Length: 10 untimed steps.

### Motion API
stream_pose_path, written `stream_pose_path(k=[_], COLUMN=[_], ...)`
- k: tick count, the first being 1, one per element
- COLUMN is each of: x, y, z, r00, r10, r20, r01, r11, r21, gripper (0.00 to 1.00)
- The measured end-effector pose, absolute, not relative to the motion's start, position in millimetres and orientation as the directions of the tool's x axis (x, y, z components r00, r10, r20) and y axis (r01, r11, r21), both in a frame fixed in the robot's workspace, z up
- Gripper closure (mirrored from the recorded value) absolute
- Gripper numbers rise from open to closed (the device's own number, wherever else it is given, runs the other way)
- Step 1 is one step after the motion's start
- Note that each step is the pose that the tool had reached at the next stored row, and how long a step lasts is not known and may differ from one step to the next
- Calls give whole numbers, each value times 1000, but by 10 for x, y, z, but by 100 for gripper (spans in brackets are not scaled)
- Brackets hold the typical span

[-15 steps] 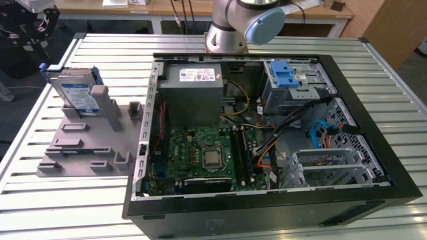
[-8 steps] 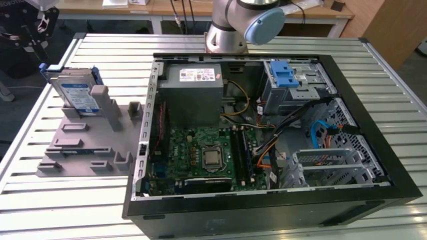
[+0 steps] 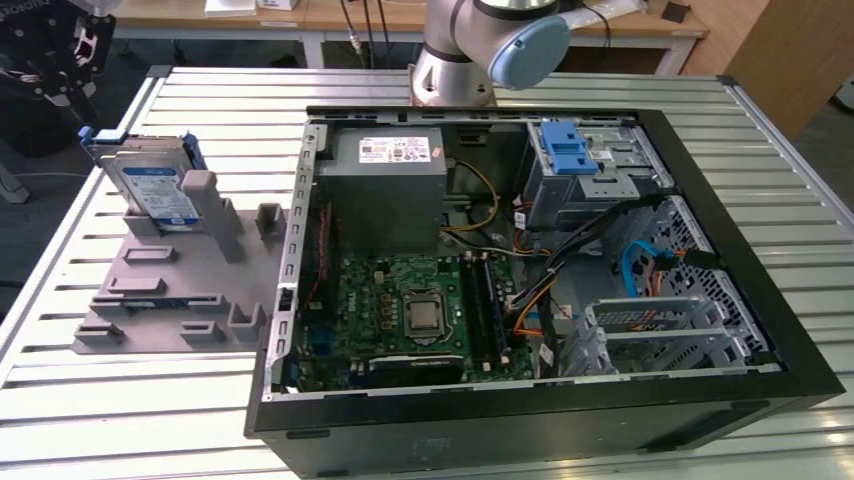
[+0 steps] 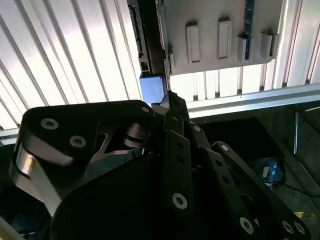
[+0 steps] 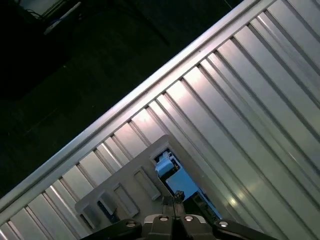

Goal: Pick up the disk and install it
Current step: 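Pick up the disk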

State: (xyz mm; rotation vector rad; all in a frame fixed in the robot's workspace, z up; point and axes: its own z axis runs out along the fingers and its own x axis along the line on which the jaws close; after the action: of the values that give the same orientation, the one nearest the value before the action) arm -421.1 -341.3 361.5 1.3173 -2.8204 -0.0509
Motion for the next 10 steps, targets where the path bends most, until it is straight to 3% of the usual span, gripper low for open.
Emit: stream_pose_path(k=[10], x=[-4210], y=[-3413], z=[3601], r00=[-492], r10=[-871], r20=[12], r01=[-870], r11=[492], r21=[42], gripper=[89])
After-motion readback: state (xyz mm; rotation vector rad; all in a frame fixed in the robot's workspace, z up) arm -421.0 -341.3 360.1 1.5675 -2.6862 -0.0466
